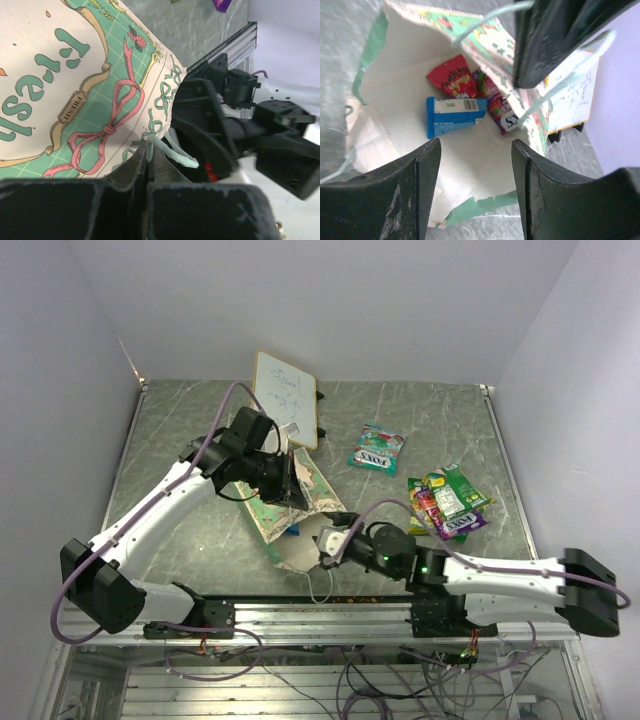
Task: Take the snacks out of the paper bag
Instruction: Adjust the paper bag at the center of the board, then pick up the snack from the paper bag.
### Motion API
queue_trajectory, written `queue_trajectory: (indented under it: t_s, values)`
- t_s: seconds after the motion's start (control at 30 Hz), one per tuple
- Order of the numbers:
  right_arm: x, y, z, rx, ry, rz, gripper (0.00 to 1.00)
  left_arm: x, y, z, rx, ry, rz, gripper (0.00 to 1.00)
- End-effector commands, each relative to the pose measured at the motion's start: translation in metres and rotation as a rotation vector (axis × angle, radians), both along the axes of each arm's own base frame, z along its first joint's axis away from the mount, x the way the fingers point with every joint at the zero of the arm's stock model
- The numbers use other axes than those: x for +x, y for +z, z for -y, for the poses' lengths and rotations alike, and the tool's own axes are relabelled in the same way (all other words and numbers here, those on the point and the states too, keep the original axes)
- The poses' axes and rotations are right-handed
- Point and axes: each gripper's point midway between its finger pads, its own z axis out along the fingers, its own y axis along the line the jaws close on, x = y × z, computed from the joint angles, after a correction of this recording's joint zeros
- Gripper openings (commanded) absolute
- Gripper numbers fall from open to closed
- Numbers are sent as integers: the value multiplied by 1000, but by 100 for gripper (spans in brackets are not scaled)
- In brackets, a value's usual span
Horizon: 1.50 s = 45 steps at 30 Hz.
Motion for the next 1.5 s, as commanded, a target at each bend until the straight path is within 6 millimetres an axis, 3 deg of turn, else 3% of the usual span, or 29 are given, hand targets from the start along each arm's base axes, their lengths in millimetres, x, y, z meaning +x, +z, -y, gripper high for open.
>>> queue_trajectory:
  t_s: [0.0,0.1,0.17,0.27,0.33,0.4,0.57,0.7,0.77,0.87,0.97,1.03,1.2,1.37,1.47]
  values:
    - [-32,-1,24,-20,81,-139,59,7,15,17,-70,29,44,7]
    - [-37,21,44,-9,81,-116,59,-3,10,37,-85,61,21,7]
    - [-43,27,54,-14,95,-113,59,-23,-12,60,-101,69,-28,7]
    - [-56,21,65,-24,139,-137,58,-52,-35,98,-143,56,-67,7]
    - [-63,13,72,-31,164,-150,57,-60,-41,105,-106,36,-49,7]
    - [-65,9,75,-34,171,-156,57,-58,-37,92,-26,43,-1,7]
    - [-68,12,68,-17,201,-147,57,-16,2,34,64,181,150,7]
    - [-68,8,55,10,222,-149,57,22,6,-28,117,309,154,7]
    - [-68,8,48,27,229,-164,57,29,2,-38,142,312,140,7]
    - [-65,-1,42,26,217,-174,58,27,-8,-26,121,267,73,7]
    - [-57,-3,35,49,198,-142,60,14,-9,10,-3,211,26,7]
    - [-53,-7,29,42,200,-113,61,9,-4,22,-7,197,51,7]
    - [-27,-30,15,-78,150,23,60,11,7,16,36,210,83,7]
    - [10,-40,6,-120,94,110,55,11,14,10,55,200,105,7]
    - [23,-43,-1,-146,99,144,53,9,17,9,65,197,100,7]
